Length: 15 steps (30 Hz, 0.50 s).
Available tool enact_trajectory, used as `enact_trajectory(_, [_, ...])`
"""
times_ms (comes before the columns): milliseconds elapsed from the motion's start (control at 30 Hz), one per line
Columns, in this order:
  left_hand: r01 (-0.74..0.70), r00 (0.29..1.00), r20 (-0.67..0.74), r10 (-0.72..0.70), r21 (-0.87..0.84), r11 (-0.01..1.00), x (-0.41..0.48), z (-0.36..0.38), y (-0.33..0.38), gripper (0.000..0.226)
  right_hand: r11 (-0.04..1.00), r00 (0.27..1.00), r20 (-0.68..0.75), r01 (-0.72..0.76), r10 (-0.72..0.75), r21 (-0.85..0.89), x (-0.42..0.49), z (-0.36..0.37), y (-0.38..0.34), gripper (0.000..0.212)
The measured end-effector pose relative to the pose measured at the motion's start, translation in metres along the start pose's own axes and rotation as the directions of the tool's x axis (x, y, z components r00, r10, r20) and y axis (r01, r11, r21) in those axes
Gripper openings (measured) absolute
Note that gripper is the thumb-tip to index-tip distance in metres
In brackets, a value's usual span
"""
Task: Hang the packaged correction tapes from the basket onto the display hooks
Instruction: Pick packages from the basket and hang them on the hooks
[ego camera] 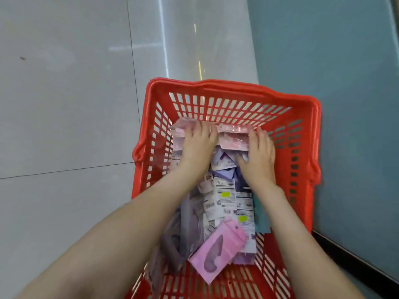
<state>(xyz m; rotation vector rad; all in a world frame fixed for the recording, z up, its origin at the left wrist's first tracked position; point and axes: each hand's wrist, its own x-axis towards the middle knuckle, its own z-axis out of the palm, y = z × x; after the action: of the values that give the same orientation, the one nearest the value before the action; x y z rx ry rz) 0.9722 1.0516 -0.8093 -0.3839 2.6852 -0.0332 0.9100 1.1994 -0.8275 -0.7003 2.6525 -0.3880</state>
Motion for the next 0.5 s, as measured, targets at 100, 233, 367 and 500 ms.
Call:
enact_trajectory(100, [-0.030,0.999,-0.025,0.032,0.076,0.997,0.013,-0.002,-0.004,0.048,0.997,0.997,0.071,-0.015,0.020,-0.070,0.017,0.004,0.003,0.079])
enact_trajectory(233, [-0.053,0.999,-0.005,0.054,0.074,0.996,0.002,0.004,-0.008,0.043,0.982,0.998,-0.058,-0.019,0.008,-0.188,0.008,0.004,-0.003,0.078])
enact_trajectory(367, [-0.092,0.995,-0.044,0.094,0.041,0.995,-0.018,0.010,-0.009,0.049,0.982,0.983,-0.184,-0.014,-0.022,-0.191,-0.011,-0.004,-0.004,0.077])
enact_trajectory(500, [-0.159,0.976,-0.157,0.152,-0.035,0.987,-0.050,-0.009,-0.012,0.051,0.994,0.983,-0.183,-0.016,-0.003,-0.104,-0.050,-0.030,-0.009,0.067])
